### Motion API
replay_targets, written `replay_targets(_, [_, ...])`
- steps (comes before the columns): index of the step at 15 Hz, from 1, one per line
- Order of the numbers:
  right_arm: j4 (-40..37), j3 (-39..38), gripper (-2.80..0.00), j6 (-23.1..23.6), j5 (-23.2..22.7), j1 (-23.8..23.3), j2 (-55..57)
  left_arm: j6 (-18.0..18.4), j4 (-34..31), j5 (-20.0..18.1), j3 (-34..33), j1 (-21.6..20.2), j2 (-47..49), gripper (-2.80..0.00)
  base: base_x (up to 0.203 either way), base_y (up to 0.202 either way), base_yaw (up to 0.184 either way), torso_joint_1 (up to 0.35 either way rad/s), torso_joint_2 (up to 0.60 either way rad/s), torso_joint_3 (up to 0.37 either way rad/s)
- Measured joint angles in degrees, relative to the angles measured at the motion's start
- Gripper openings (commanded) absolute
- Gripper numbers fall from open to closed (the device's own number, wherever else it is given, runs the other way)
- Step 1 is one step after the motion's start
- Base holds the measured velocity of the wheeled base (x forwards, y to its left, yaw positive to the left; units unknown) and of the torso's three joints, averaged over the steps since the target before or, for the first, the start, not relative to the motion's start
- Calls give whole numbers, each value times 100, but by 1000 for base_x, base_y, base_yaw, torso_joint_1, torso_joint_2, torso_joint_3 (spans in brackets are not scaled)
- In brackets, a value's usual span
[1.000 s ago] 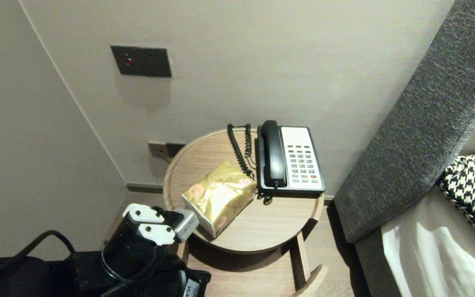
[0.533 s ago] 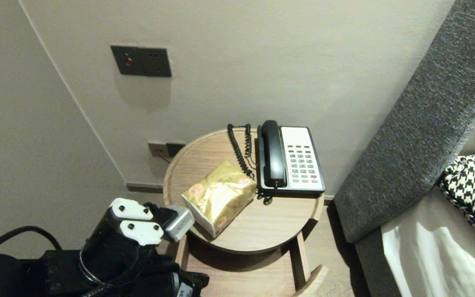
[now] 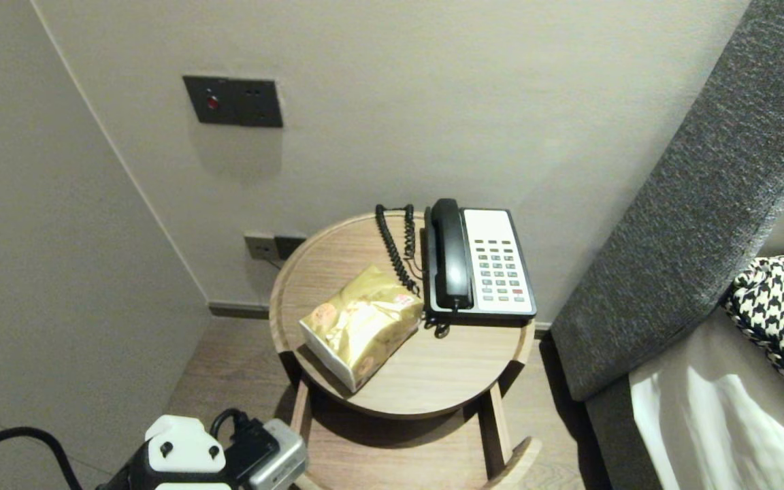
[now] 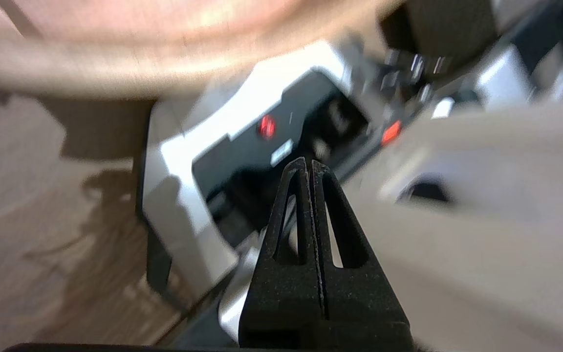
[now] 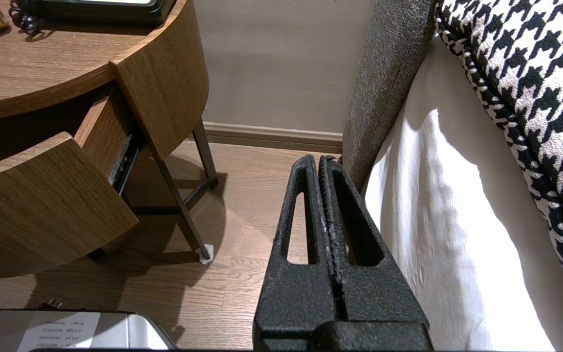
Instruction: Close the nightstand drawer
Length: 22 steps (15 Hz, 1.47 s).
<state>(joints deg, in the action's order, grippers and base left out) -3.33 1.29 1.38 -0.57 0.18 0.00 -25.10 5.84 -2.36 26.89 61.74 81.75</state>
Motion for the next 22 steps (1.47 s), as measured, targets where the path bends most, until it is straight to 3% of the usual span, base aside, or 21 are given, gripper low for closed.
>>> replay_targets(5, [1, 0, -280, 0, 0, -5, 0, -6, 171, 87, -270, 63, 298, -280, 0, 0, 0, 0, 0, 0])
replay_targets(13, [2, 0, -280, 0, 1, -2, 0, -42, 1687, 335, -253, -142, 1386, -280, 0, 0, 0, 0, 0, 0])
replay_targets(22, [2, 0, -280, 0, 2, -2, 0, 10, 1634, 340, 684, -940, 1663, -280, 0, 0, 0, 0, 0, 0])
